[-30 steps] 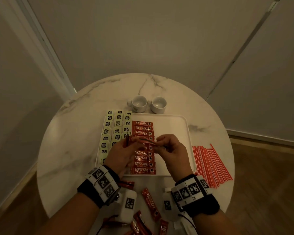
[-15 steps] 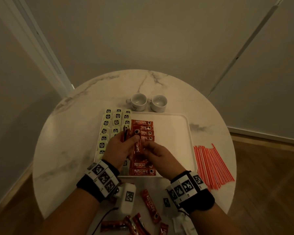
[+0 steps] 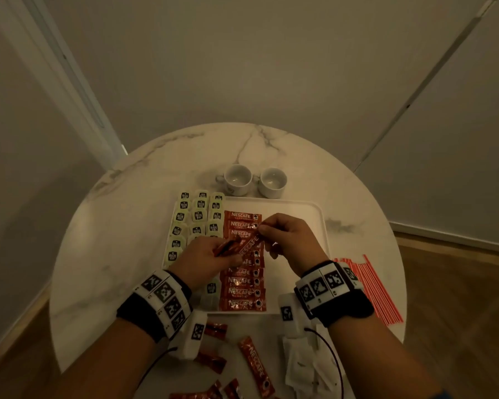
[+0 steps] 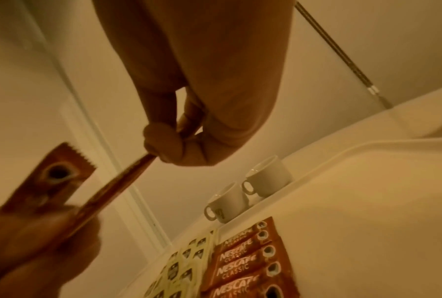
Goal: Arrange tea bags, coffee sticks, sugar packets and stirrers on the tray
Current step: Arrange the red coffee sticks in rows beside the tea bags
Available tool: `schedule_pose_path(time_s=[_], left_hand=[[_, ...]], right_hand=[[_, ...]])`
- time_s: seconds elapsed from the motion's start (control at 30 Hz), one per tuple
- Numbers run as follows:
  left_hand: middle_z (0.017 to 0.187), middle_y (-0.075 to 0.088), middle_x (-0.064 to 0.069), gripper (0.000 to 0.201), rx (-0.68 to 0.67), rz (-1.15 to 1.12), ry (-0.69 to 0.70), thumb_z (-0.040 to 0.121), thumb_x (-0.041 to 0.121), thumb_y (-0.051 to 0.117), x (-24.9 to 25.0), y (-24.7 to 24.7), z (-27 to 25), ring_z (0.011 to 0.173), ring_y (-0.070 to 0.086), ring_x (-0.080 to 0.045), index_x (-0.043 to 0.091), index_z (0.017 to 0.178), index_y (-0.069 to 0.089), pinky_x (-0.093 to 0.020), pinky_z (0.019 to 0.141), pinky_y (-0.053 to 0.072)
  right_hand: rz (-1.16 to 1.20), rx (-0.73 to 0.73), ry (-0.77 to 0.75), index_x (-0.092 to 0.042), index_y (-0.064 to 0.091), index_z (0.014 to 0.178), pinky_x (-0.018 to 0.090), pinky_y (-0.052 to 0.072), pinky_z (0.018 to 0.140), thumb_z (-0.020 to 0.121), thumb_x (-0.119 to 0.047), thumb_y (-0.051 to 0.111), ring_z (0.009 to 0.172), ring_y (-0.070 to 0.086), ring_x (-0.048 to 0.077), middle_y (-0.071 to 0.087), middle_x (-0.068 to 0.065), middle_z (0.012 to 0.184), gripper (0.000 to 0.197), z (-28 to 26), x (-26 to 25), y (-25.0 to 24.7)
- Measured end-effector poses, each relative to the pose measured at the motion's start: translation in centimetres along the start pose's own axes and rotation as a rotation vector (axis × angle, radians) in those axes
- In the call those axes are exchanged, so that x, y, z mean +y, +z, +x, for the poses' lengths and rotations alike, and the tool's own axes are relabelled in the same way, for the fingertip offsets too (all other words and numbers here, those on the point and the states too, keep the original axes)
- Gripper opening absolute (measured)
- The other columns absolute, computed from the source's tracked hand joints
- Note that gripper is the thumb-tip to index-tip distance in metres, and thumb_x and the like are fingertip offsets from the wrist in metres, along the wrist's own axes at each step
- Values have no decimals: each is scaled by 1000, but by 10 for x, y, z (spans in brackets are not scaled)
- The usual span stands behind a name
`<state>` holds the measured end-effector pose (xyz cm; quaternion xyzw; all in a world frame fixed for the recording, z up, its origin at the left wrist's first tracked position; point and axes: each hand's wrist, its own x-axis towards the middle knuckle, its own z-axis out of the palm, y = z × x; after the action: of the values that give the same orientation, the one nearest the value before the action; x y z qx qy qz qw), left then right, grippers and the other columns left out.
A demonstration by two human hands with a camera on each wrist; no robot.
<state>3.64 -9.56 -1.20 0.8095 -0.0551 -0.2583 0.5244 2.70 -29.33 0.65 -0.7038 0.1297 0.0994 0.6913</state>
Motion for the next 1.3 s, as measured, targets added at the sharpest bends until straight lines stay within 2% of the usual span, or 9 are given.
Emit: schedule_pose_path(time_s=[0.1, 0.17, 0.27, 0.37, 0.5, 0.73, 0.87, 1.07, 1.3], left_hand=[[75, 71, -7, 20, 92, 44, -13, 85, 24, 69, -7, -9, 3, 67, 65, -10, 7, 74, 71, -20, 65, 46], [73, 71, -6, 29, 239, -10, -48, 87, 25, 67, -12, -13, 6, 71, 65, -19, 12, 62, 68, -24, 62, 46], [65, 68, -1, 26, 350, -97, -94, 88, 26, 66, -13, -15, 7, 66, 60, -17, 19, 63, 65, -26, 56, 46], [57, 60, 1, 15, 296, -163, -89, 90, 24, 64, -11, -13, 6, 46, 50, -2, 14, 80, 67, -24, 53, 40], [60, 58, -1, 13, 297, -163, -71, 90, 25, 64, -16, -17, 7, 42, 46, 1, 13, 86, 68, -15, 47, 37], [58, 55, -1, 14, 311, -192, -67, 91, 21, 62, -24, -23, 11, 42, 43, -2, 9, 88, 68, -14, 45, 37], [56, 53, 2, 14, 302, -173, -58, 90, 21, 63, -29, -23, 14, 43, 42, -2, 10, 85, 68, -16, 46, 37], [58, 53, -1, 12, 306, -161, -56, 90, 22, 63, -32, -21, 16, 44, 42, -3, 13, 85, 70, -17, 47, 38], [59, 51, 1, 14, 285, -153, -62, 90, 25, 64, -33, -18, 18, 51, 46, -7, 14, 83, 70, -20, 52, 41]], right_hand=[[212, 113, 71, 5, 61, 96, 25, 53, 51, 90, 5, 54, 54, 62, 16, 63, 16, 73, 9, 18, 0, -12], [295, 172, 96, 3, 59, 104, 27, 58, 56, 91, 10, 51, 60, 68, 19, 66, 18, 77, 17, 34, 2, -19], [256, 215, 165, -1, 59, 103, 32, 60, 62, 91, 10, 48, 70, 70, 25, 68, 19, 83, 19, 59, 10, -16], [95, 282, 208, -10, 64, 88, 32, 57, 64, 87, 4, 57, 74, 66, 22, 69, 12, 85, 15, 83, 22, -9], [-138, 355, 143, -20, 67, 74, 27, 51, 74, 78, -2, 69, 80, 64, 16, 70, 0, 81, 19, 104, 30, -2], [-226, 334, 127, -17, 69, 86, 5, 40, 46, 85, -4, 63, 68, 60, 3, 66, -9, 75, 14, 118, 36, 5], [-264, 319, 137, -21, 70, 87, 16, 45, 60, 87, -7, 61, 76, 65, 10, 70, -4, 84, 16, 124, 45, 7], [-380, 264, 111, -16, 72, 97, 11, 40, 60, 89, -13, 62, 75, 59, 3, 68, -3, 93, 13, 131, 45, 4], [-842, 191, -9, -19, 72, 100, 28, 48, 84, 89, -20, 60, 97, 60, 21, 56, 2, 119, 17, 130, 43, 9]])
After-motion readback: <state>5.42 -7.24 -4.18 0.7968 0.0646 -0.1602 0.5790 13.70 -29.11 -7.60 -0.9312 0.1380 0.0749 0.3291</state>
